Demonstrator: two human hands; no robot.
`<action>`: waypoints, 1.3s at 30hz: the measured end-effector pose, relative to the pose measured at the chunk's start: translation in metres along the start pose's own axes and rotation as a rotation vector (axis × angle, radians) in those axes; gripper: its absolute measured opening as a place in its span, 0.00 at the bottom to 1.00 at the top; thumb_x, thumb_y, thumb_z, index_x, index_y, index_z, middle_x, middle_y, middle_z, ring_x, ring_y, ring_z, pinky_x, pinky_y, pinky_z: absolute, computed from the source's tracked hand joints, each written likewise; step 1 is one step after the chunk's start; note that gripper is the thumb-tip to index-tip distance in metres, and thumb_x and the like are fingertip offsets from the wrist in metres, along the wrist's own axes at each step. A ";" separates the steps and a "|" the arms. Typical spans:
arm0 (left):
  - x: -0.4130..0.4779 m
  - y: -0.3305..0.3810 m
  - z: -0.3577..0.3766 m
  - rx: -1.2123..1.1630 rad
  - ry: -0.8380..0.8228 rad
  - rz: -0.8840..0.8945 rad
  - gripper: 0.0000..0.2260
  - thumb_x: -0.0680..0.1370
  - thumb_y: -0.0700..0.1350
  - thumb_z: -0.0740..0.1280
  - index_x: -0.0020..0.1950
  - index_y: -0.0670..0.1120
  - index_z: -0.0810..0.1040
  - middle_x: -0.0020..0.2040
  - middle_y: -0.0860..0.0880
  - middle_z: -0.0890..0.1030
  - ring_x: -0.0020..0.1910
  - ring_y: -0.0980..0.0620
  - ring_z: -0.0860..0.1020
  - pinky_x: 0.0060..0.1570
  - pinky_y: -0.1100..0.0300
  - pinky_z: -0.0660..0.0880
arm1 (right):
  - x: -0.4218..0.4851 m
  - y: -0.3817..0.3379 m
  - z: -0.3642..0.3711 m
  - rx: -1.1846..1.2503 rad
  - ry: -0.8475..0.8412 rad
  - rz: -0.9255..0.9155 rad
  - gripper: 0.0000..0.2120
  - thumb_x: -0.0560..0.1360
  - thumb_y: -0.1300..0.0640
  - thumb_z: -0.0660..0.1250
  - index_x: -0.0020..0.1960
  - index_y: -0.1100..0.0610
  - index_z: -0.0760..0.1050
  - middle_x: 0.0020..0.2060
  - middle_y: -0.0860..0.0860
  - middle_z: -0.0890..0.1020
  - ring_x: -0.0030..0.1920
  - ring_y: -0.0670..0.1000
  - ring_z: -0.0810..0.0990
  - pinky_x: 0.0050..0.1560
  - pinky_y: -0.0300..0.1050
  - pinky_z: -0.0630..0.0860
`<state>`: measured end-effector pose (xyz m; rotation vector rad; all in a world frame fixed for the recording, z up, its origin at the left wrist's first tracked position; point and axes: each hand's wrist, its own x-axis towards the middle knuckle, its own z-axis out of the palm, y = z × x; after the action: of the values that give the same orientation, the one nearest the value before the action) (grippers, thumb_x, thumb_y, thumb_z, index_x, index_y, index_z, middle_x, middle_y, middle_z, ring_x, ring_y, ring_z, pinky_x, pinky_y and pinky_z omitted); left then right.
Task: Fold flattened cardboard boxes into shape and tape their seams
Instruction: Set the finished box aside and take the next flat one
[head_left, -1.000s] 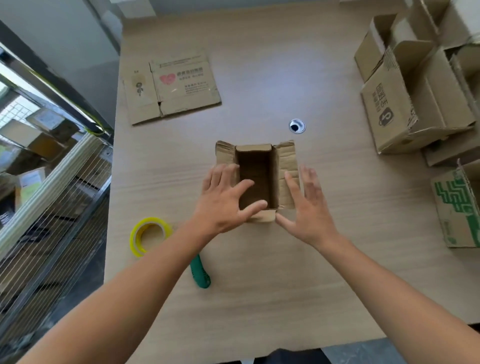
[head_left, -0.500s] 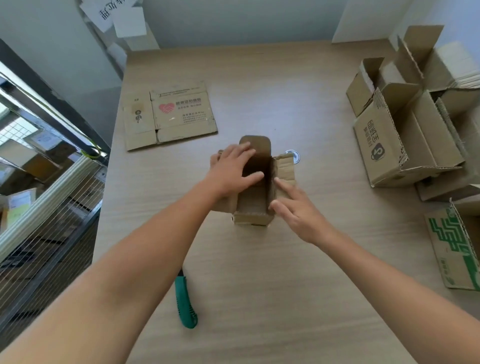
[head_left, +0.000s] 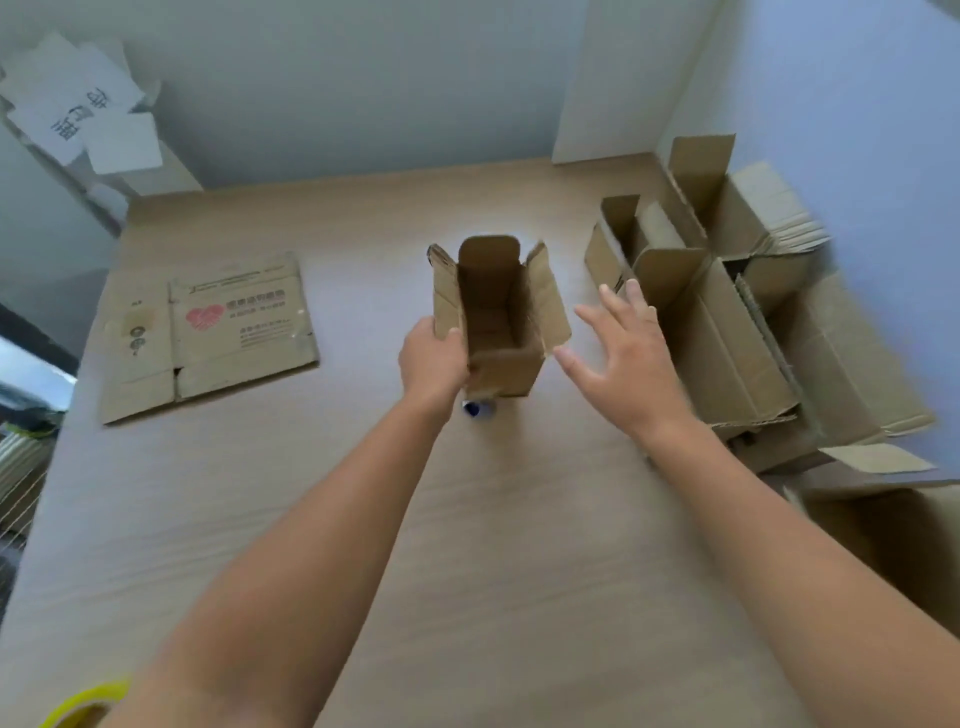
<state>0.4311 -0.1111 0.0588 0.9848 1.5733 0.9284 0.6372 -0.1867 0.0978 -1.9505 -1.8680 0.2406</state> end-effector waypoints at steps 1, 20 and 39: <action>0.013 0.010 0.021 -0.015 -0.005 -0.020 0.09 0.82 0.44 0.59 0.51 0.51 0.78 0.50 0.47 0.82 0.47 0.44 0.83 0.43 0.45 0.84 | 0.010 0.009 -0.009 -0.023 0.009 0.029 0.27 0.80 0.42 0.66 0.74 0.53 0.70 0.78 0.56 0.64 0.82 0.57 0.49 0.80 0.59 0.53; 0.139 -0.102 -0.227 0.835 0.438 0.043 0.33 0.78 0.64 0.63 0.78 0.48 0.61 0.76 0.39 0.63 0.76 0.39 0.59 0.75 0.43 0.56 | 0.076 -0.139 0.204 0.086 -0.400 -0.179 0.33 0.82 0.39 0.56 0.82 0.53 0.55 0.82 0.52 0.54 0.82 0.53 0.46 0.80 0.51 0.44; 0.083 -0.172 -0.317 0.706 0.253 -0.115 0.54 0.67 0.80 0.59 0.77 0.39 0.58 0.75 0.38 0.62 0.76 0.40 0.57 0.76 0.45 0.52 | 0.033 -0.191 0.263 0.665 -0.354 0.745 0.40 0.77 0.36 0.62 0.81 0.51 0.52 0.74 0.56 0.68 0.70 0.59 0.72 0.69 0.58 0.71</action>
<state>0.0843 -0.1256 -0.0689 1.2666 2.2200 0.4168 0.3584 -0.1055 -0.0521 -2.0647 -0.9190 1.3059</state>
